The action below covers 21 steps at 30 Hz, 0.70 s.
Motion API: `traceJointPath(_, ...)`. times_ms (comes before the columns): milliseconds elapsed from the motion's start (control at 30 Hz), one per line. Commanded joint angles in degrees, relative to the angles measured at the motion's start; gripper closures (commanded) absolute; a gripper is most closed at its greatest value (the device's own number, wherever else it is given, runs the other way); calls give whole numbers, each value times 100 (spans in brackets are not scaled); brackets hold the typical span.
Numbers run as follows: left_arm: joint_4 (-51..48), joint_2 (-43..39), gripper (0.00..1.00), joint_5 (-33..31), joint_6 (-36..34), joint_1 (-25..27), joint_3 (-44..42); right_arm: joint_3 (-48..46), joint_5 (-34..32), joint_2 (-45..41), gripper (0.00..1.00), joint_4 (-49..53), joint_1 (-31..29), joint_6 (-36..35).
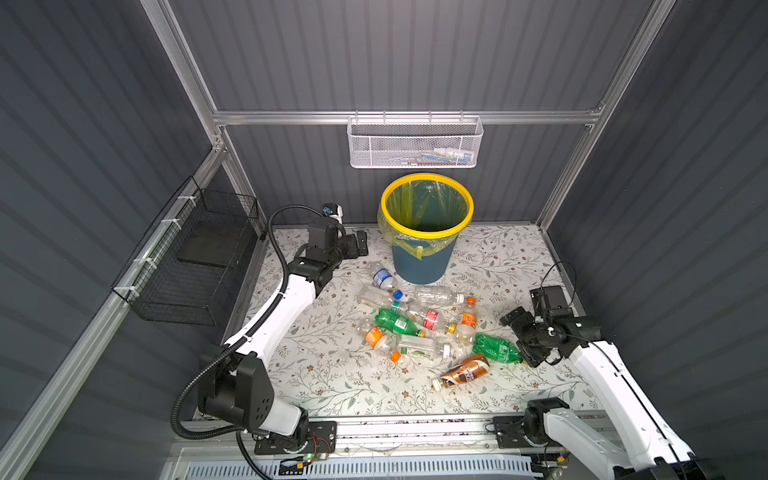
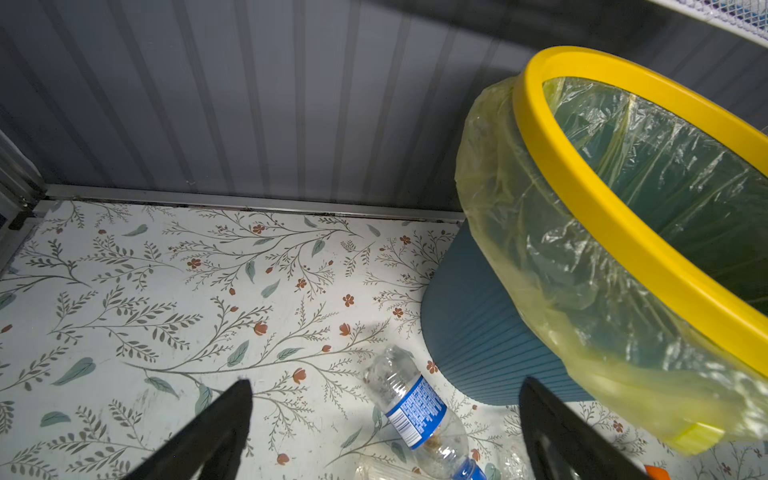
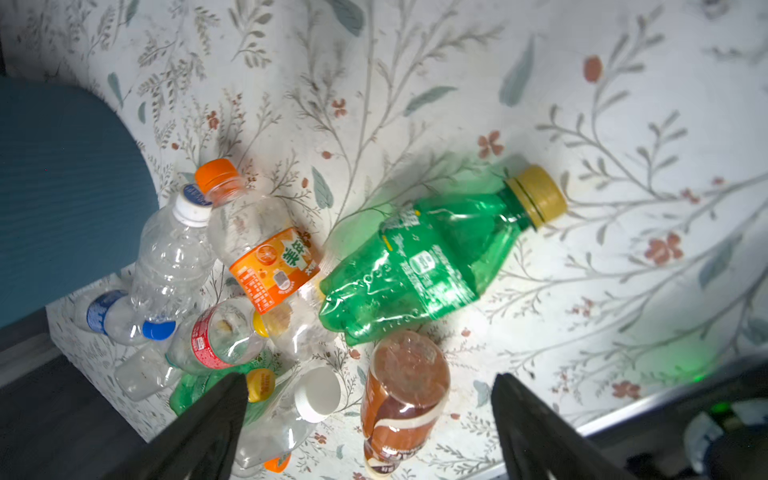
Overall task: Throw the plastic bottles in the bin
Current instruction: 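Grasp the green bottle with yellow cap with the right gripper while the left gripper withdraws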
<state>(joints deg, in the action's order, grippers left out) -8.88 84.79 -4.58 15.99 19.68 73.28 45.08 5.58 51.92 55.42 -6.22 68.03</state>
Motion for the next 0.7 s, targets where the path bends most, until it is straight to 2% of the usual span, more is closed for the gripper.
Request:
traceJointPath(0,213,45,0,309,80,-39,-56,-415,68,-69,5,277,-20,1125)
traceJointPath(133,185,50,0,396,66,-52,-94,-942,423,-122,2,-423,-26,1823)
traceJointPath(233,124,42,0,401,33,-61,-120,-1015,397,-28,1,-654,-29,2091)
traceJointPath(367,86,16,0,388,40,-70,-186,-969,250,228,1,-1021,-29,2201)
traceJointPath(667,-123,-24,0,313,36,-70,-147,-982,425,1173,1,-1790,-29,2129)
